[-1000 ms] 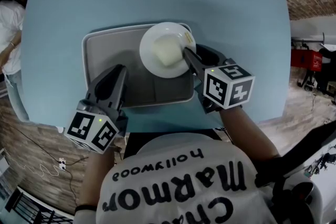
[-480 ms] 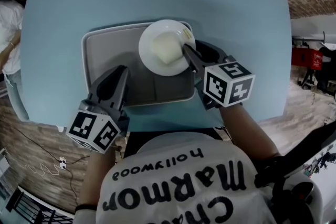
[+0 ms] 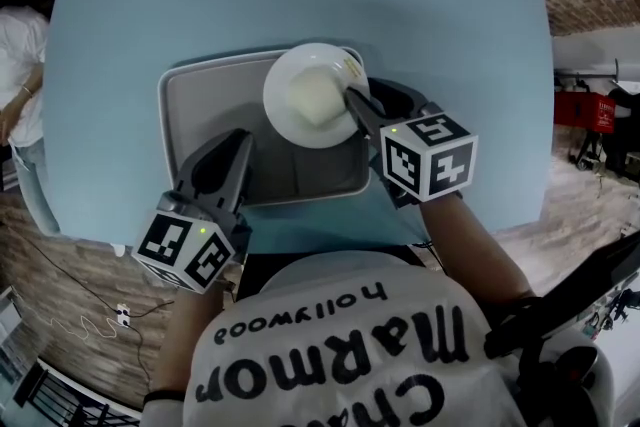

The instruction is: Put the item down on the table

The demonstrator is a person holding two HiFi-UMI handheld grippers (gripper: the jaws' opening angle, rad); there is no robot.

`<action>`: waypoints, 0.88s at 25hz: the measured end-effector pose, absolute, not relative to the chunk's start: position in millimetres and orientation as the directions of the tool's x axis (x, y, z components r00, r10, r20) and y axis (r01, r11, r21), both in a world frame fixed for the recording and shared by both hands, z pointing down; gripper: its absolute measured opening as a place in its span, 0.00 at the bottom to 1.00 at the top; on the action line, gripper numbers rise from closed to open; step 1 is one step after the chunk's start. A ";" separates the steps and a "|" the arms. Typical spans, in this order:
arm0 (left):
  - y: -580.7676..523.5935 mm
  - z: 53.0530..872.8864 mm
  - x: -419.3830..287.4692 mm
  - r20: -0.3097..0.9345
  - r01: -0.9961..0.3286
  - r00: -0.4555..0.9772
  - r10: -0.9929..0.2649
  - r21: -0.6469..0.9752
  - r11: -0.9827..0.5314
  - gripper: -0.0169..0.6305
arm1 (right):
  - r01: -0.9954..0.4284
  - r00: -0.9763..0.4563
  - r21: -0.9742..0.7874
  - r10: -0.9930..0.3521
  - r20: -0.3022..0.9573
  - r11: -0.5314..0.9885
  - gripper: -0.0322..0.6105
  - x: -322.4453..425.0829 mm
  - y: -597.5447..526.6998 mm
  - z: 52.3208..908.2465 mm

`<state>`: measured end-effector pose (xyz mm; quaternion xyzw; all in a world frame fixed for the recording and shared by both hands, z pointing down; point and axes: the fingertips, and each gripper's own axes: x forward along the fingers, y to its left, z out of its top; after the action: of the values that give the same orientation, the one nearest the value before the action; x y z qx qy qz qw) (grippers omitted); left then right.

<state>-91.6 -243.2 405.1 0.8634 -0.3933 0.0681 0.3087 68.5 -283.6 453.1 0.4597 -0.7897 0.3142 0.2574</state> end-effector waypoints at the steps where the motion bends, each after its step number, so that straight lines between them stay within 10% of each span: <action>1: -243.5 403.7 -90.5 0.359 -0.719 0.685 -0.634 0.476 -0.507 0.08 | -0.888 -0.442 -0.252 -0.565 0.697 0.384 0.24 68.3 -283.8 453.2; 22: -223.0 344.6 -73.3 0.309 -0.682 0.730 -0.610 0.381 -0.624 0.08 | -0.804 -0.592 -0.331 -0.618 0.518 0.494 0.23 71.9 -243.3 366.9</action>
<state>-73.3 -223.0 344.6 0.8979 -0.3597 0.0751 0.2424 71.9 -243.3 366.9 0.4193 -0.8478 0.2780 0.1677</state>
